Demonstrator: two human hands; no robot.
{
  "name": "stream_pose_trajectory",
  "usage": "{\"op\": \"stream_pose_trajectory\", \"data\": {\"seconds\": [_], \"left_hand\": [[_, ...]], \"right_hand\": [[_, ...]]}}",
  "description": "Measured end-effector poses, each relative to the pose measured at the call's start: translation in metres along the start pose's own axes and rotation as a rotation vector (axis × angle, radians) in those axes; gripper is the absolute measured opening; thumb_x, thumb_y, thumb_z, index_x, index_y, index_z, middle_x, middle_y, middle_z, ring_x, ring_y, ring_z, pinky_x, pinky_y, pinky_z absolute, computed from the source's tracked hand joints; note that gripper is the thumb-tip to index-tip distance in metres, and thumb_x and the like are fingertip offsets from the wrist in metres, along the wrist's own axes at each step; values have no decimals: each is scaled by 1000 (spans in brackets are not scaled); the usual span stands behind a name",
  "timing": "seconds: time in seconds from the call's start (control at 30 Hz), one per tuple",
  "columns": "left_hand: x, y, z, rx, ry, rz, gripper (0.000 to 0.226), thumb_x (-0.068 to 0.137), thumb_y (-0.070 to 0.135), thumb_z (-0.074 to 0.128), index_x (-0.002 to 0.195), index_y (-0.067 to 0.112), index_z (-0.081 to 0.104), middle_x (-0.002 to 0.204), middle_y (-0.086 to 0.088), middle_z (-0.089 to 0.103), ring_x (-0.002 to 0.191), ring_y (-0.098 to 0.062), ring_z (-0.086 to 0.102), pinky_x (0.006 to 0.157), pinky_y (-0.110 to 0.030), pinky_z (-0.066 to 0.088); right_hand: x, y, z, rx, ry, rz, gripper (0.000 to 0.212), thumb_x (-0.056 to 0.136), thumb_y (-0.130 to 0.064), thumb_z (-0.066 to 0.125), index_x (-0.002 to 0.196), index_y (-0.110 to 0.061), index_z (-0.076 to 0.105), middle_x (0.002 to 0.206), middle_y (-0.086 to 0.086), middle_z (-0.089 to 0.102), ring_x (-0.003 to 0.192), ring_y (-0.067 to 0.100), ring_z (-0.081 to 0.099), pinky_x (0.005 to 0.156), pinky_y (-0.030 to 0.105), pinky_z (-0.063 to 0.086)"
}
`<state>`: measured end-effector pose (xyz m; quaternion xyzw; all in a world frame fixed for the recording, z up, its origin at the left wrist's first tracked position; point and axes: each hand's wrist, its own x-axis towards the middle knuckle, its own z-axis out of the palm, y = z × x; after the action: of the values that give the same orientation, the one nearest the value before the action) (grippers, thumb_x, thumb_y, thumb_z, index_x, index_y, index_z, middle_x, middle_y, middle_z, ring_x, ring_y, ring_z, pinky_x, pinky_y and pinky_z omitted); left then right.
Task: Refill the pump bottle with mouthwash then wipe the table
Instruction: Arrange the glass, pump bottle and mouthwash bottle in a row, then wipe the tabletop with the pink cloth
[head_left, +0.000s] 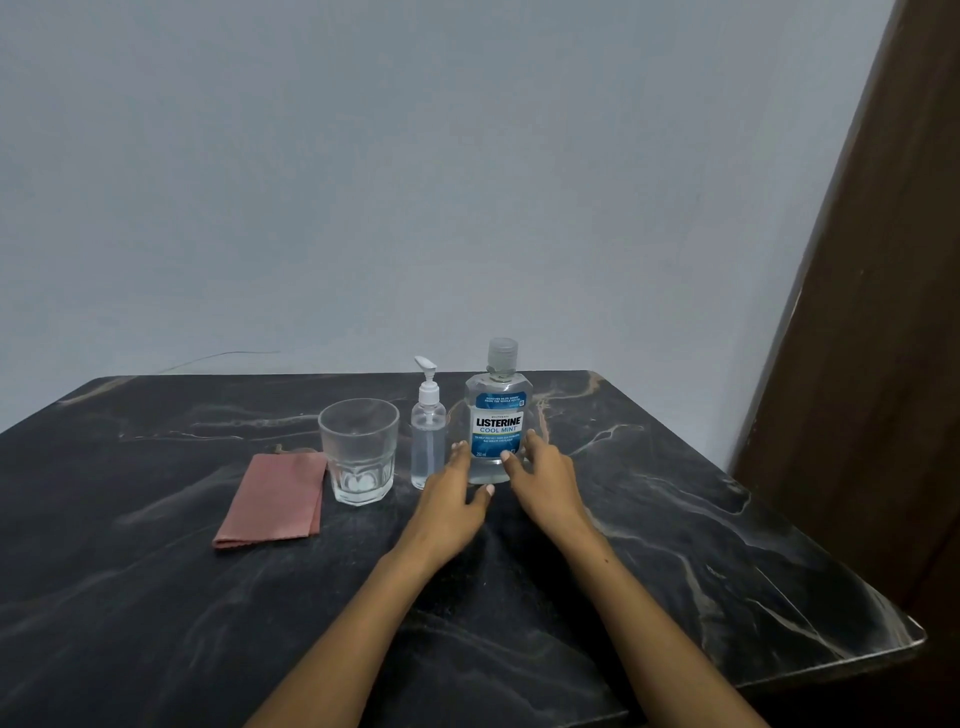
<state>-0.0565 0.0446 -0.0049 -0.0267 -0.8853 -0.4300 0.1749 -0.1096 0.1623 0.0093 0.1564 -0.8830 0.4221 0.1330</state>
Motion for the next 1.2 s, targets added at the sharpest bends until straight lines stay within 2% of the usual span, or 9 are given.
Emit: {"op": "stream_pose_trajectory", "data": {"seconds": [0.17, 0.27, 0.33, 0.47, 0.67, 0.73, 0.87, 1.03, 1.2], "left_hand": [[-4, 4, -4, 36, 51, 37, 54, 91, 12, 53, 141, 7, 32, 145, -10, 42, 133, -23, 40, 111, -34, 32], [-11, 10, -12, 12, 100, 45, 44, 91, 13, 54, 134, 10, 44, 137, -8, 51, 119, -16, 52, 90, -4, 36], [-13, 17, -21, 15, 97, 3, 36, 91, 15, 54, 127, 9, 53, 128, -9, 59, 108, -14, 57, 78, -3, 36], [-19, 30, -45, 52, 42, -17, 24, 91, 16, 56, 112, 9, 64, 113, -7, 68, 101, -16, 62, 89, -25, 46], [-75, 0, -109, 19, 179, 69, 22, 91, 13, 56, 111, 16, 64, 103, 13, 64, 92, 2, 59, 76, -4, 43], [-95, -22, -126, -37, 312, 27, 20, 90, 6, 56, 106, 12, 66, 100, 5, 67, 90, -2, 62, 74, -4, 45], [-114, -57, -142, -158, 494, -124, 20, 90, 3, 53, 108, 3, 63, 104, -7, 67, 100, -19, 64, 90, -29, 48], [-116, -72, -142, -203, 569, -128, 24, 89, -1, 52, 108, 11, 61, 102, -1, 67, 98, -11, 63, 85, -21, 47], [-117, -76, -141, -181, 573, -123, 31, 88, -4, 50, 103, 21, 59, 99, 5, 66, 93, -1, 62, 83, -19, 48]], "right_hand": [[-8, -1, -8, -169, 164, 61, 24, 92, -30, 55, 106, -11, 58, 103, 8, 68, 95, 27, 65, 69, 29, 44], [-12, 0, -16, -233, 265, 50, 22, 93, -36, 52, 95, -16, 62, 95, 4, 70, 88, 25, 66, 66, 30, 45], [-15, -4, -20, -265, 175, -11, 26, 93, -39, 51, 88, -16, 63, 87, 5, 71, 84, 27, 66, 67, 33, 49], [-24, -20, -21, -308, -157, -317, 23, 91, -36, 54, 87, -16, 65, 85, 4, 71, 83, 25, 64, 70, 36, 50], [-35, -57, -25, -427, -452, -511, 24, 89, -39, 58, 101, -20, 68, 97, -3, 72, 88, 12, 65, 78, 31, 53], [-42, -74, -17, -400, -478, -541, 25, 88, -41, 59, 99, -22, 69, 95, -4, 73, 86, 9, 66, 77, 30, 54], [-62, -105, 26, -253, -481, -554, 23, 87, -36, 62, 98, -17, 70, 93, 0, 73, 85, 14, 67, 79, 37, 56], [-61, -133, 89, -266, -507, -551, 36, 89, -27, 59, 118, -7, 60, 120, 13, 64, 112, 28, 57, 92, 39, 48], [-51, -144, 127, -290, -564, -491, 29, 91, -27, 54, 105, -2, 55, 112, 19, 62, 100, 36, 58, 78, 39, 47]]}}
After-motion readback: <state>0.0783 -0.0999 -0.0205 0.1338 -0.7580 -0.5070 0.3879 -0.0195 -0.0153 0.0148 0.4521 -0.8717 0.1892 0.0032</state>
